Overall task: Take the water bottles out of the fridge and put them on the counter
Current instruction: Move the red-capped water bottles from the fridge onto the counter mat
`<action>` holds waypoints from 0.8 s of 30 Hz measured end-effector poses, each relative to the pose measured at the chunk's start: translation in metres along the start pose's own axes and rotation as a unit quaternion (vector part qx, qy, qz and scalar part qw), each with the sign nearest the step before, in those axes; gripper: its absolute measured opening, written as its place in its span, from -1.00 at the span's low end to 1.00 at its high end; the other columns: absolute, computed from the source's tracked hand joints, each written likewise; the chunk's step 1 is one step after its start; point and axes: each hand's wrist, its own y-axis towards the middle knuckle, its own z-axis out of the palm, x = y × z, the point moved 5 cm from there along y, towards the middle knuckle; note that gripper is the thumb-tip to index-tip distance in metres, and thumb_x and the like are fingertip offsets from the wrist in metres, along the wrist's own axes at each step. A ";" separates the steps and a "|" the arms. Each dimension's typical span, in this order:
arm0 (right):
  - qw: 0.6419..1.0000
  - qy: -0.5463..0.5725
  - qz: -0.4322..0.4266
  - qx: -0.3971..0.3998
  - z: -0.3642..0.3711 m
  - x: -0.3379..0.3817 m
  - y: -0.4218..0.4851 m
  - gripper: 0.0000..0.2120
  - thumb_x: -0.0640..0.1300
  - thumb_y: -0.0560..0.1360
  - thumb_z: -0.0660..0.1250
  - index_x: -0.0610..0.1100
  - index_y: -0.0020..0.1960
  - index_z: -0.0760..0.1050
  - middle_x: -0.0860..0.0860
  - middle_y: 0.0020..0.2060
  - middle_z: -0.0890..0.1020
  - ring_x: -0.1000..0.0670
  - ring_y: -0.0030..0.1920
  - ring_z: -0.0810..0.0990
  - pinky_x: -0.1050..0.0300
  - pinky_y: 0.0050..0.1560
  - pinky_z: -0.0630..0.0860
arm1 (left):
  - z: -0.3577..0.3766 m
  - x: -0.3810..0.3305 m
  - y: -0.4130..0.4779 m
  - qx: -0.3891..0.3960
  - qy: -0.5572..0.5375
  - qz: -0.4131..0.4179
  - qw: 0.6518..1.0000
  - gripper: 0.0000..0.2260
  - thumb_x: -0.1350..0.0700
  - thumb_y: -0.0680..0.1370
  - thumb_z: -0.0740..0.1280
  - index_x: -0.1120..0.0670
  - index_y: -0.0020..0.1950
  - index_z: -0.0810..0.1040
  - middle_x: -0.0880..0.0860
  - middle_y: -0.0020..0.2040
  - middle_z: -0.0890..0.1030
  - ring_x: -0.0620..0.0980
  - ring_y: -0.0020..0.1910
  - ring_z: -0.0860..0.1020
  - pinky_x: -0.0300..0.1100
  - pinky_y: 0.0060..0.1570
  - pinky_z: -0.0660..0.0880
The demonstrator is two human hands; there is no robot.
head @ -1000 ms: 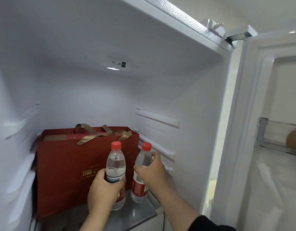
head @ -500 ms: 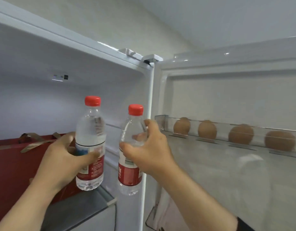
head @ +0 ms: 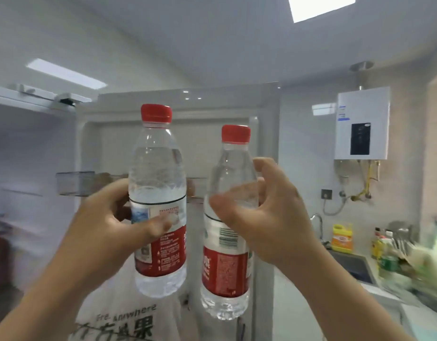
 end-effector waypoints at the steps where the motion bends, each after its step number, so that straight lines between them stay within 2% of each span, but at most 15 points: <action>1: 1.000 -0.012 0.012 -0.014 -0.026 -0.005 -0.006 -0.52 0.31 0.17 0.43 0.24 0.02 0.41 0.28 -0.18 0.69 0.21 -0.21 0.68 0.20 -0.25 0.56 | 0.023 -0.009 0.000 0.015 -0.019 0.004 1.000 -0.57 -0.19 0.11 0.54 -0.26 -0.04 0.65 -0.08 -0.10 0.73 -0.05 -0.13 0.71 -0.02 -0.18 0.59; 4: 0.996 -0.058 0.040 -0.050 -0.106 -0.019 -0.025 -0.48 0.32 0.14 0.44 0.21 0.04 0.43 0.26 -0.18 0.70 0.18 -0.21 0.69 0.13 -0.22 0.58 | 0.095 -0.029 -0.001 0.057 -0.067 0.012 0.996 -0.58 -0.20 0.12 0.51 -0.28 -0.03 0.64 -0.10 -0.11 0.73 -0.06 -0.13 0.71 -0.11 -0.21 0.60; 7: 0.985 -0.120 0.080 -0.093 -0.181 -0.031 -0.048 -0.48 0.34 0.14 0.45 0.25 0.03 0.41 0.20 -0.18 0.71 0.21 -0.18 0.68 0.17 -0.23 0.56 | 0.171 -0.042 -0.002 0.090 -0.127 0.006 0.988 -0.58 -0.17 0.08 0.51 -0.29 -0.07 0.64 -0.12 -0.14 0.73 -0.10 -0.16 0.71 -0.22 -0.28 0.60; 10: 0.965 -0.188 0.119 -0.138 -0.247 -0.042 -0.069 -0.53 0.29 0.17 0.46 0.29 0.00 0.36 0.15 -0.12 0.69 0.21 -0.16 0.66 0.24 -0.22 0.53 | 0.250 -0.055 -0.008 0.143 -0.189 -0.014 0.971 -0.56 -0.17 0.06 0.52 -0.27 -0.07 0.64 -0.10 -0.14 0.74 -0.10 -0.16 0.71 -0.24 -0.26 0.59; 13: 0.943 -0.255 0.135 -0.168 -0.302 -0.050 -0.087 -0.57 0.23 0.24 0.48 0.30 -0.02 0.32 0.18 -0.11 0.65 0.33 -0.16 0.61 0.46 -0.37 0.44 | 0.326 -0.068 -0.014 0.194 -0.229 -0.029 0.954 -0.54 -0.18 0.06 0.53 -0.16 -0.06 0.65 -0.07 -0.14 0.74 -0.07 -0.16 0.71 -0.13 -0.23 0.61; 15: 0.931 -0.283 0.143 -0.178 -0.332 -0.055 -0.096 -0.59 0.20 0.26 0.49 0.29 -0.03 0.33 0.19 -0.13 0.63 0.42 -0.14 0.56 0.52 -0.43 0.42 | 0.371 -0.074 -0.015 0.222 -0.248 -0.039 0.942 -0.50 -0.17 0.07 0.54 -0.09 -0.03 0.64 -0.06 -0.13 0.73 -0.06 -0.16 0.71 0.00 -0.16 0.63; 18: 0.916 -0.313 0.165 -0.190 -0.373 -0.071 -0.109 -0.60 0.16 0.30 0.52 0.25 -0.01 0.35 0.15 -0.13 0.64 0.38 -0.13 0.58 0.49 -0.42 0.44 | 0.434 -0.078 -0.019 0.260 -0.266 -0.051 0.927 -0.44 -0.14 0.07 0.55 -0.07 0.04 0.62 -0.05 -0.10 0.73 -0.02 -0.13 0.71 0.09 -0.07 0.63; 22: 0.888 -0.353 0.194 -0.225 -0.425 -0.103 -0.120 -0.53 0.33 0.17 0.43 0.27 -0.01 0.35 0.14 -0.14 0.65 0.33 -0.14 0.59 0.42 -0.40 0.48 | 0.516 -0.075 -0.018 0.296 -0.282 -0.055 0.911 -0.53 -0.05 0.13 0.57 -0.09 0.02 0.62 -0.09 -0.11 0.73 -0.09 -0.14 0.70 0.02 -0.09 0.63; 24: 0.874 -0.370 0.206 -0.238 -0.450 -0.127 -0.121 -0.47 0.36 0.14 0.41 0.26 0.05 0.37 0.13 -0.14 0.66 0.24 -0.16 0.63 0.31 -0.30 0.52 | 0.557 -0.071 -0.014 0.311 -0.295 -0.057 0.902 -0.51 -0.08 0.11 0.55 -0.10 0.02 0.61 -0.11 -0.12 0.72 -0.12 -0.16 0.70 -0.04 -0.13 0.61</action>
